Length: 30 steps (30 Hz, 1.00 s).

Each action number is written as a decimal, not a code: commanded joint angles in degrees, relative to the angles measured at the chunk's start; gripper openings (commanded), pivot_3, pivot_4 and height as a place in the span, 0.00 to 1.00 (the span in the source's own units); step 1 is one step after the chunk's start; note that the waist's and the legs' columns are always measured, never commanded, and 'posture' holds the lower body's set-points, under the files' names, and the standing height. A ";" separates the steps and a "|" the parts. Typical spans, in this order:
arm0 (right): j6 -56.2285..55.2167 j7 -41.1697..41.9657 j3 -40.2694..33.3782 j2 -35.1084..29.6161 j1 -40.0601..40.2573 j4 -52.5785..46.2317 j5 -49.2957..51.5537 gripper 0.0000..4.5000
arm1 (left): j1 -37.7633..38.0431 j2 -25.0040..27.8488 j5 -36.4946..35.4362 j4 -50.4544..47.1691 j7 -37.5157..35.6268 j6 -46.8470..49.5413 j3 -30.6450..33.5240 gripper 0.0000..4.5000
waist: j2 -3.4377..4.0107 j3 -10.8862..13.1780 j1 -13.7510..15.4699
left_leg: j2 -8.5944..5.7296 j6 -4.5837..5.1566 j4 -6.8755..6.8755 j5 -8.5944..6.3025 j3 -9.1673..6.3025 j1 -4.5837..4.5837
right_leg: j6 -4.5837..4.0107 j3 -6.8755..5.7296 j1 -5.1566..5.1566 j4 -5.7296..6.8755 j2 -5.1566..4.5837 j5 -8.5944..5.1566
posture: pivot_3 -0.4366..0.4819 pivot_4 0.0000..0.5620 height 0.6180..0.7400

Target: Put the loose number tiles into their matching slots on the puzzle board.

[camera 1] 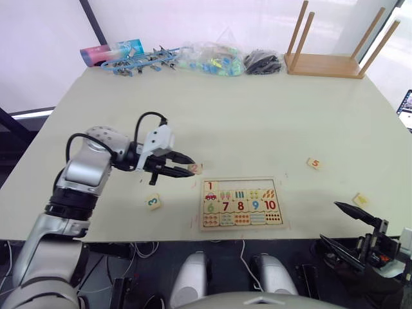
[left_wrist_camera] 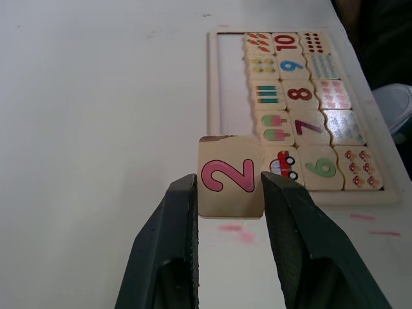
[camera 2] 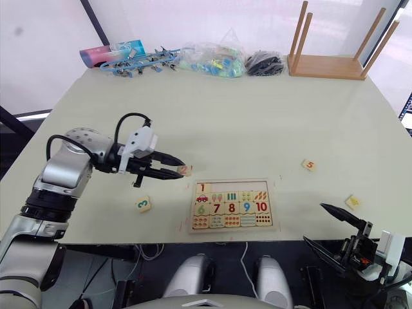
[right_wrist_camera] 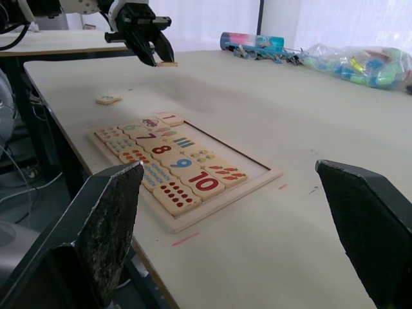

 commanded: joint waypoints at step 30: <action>-1.18 -2.83 -0.06 0.27 1.48 -4.35 0.35 1.00 | -4.97 -8.98 13.44 -15.18 11.89 19.89 -16.58 0.21 | 0.00 0.00 -0.03 | -0.03 0.01 0.04 0.01 0.02 0.05 | 0.07 1.48 0.00 -0.01 0.92 -0.05 | 0.48 0.27 1.00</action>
